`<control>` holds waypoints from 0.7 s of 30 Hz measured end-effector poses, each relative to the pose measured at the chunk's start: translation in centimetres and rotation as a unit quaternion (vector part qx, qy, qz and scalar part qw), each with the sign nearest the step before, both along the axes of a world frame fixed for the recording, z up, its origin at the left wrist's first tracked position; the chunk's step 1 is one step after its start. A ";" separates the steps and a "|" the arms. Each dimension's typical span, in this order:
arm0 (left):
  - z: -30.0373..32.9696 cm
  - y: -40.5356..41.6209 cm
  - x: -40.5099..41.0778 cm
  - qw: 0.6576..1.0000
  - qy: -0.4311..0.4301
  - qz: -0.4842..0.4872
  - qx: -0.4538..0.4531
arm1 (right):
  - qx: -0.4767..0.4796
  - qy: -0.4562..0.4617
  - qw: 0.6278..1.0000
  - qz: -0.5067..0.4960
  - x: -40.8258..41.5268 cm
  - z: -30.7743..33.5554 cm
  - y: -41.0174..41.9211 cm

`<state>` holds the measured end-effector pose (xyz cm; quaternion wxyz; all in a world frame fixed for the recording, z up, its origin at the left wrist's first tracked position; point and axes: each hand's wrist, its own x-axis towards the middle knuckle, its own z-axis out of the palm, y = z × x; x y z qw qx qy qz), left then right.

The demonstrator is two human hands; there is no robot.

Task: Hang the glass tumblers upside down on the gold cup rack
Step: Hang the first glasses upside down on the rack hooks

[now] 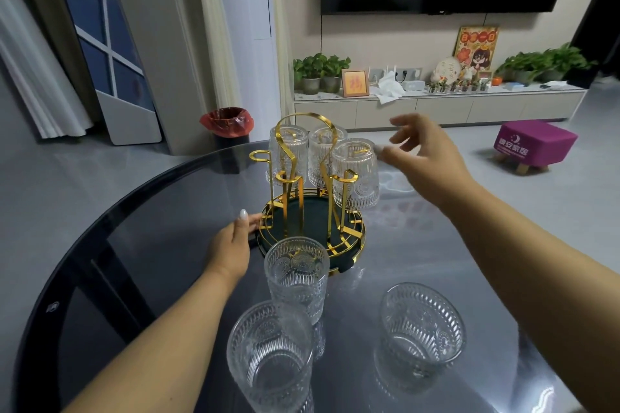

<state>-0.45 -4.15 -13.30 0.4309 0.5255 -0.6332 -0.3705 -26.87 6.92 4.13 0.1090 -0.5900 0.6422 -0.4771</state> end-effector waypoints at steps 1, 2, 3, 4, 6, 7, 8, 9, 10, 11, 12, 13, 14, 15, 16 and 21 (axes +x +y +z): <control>-0.1 -0.1 0.0 1.000 0.003 -0.001 0.001 | -0.009 0.011 1.000 0.008 0.7 0.9 0.7; -0.1 -0.1 0.1 1.000 0.005 -0.001 0.001 | -0.012 0.018 1.000 0.021 1.5 1.7 1.4; -0.1 -0.1 0.0 1.000 0.008 -0.003 0.000 | -0.011 0.027 0.999 0.035 2.3 2.4 2.0; 0.0 0.0 0.0 1.000 0.012 -0.004 0.002 | -0.006 0.039 0.998 0.050 3.1 2.9 2.6; 0.0 0.0 -0.1 1.000 0.014 -0.006 0.006 | 0.026 0.073 0.994 0.080 4.8 3.7 3.5; 0.1 0.0 -0.1 1.000 0.015 -0.006 0.008 | 0.053 0.093 0.989 0.097 5.6 3.8 3.8; 0.1 0.0 -0.1 1.000 0.019 -0.005 0.008 | 0.084 0.117 0.983 0.111 6.2 3.8 4.0; 0.0 -0.1 -0.1 1.000 0.021 -0.005 0.007 | 0.114 0.146 0.975 0.123 6.9 3.7 4.0; 0.1 0.0 -0.1 1.000 0.023 -0.004 0.006 | 0.143 0.178 0.965 0.132 7.5 3.5 4.1; 0.0 0.0 0.0 1.000 0.025 -0.005 0.006 | 0.174 0.214 0.951 0.137 8.1 3.1 4.0; 0.0 0.1 0.0 1.000 0.026 -0.004 0.008 | 0.204 0.254 0.935 0.139 8.8 2.6 3.9; 0.0 0.1 0.0 1.000 0.025 -0.004 0.010 | 0.229 0.298 0.916 0.139 9.4 2.1 3.8; 0.1 0.1 0.0 1.000 0.026 -0.003 0.013 | 0.249 0.338 0.897 0.139 10.1 1.5 3.6; 0.1 0.1 0.0 1.000 0.027 -0.003 0.014 | 0.264 0.367 0.881 0.140 10.6 0.9 3.5; 0.2 0.1 0.0 1.000 0.027 -0.003 0.015 | 0.277 0.385 0.869 0.143 11.2 0.3 3.2; 0.4 0.1 0.0 1.000 0.016 0.002 0.009 | 0.328 0.450 0.818 0.144 12.8 -1.6 1.9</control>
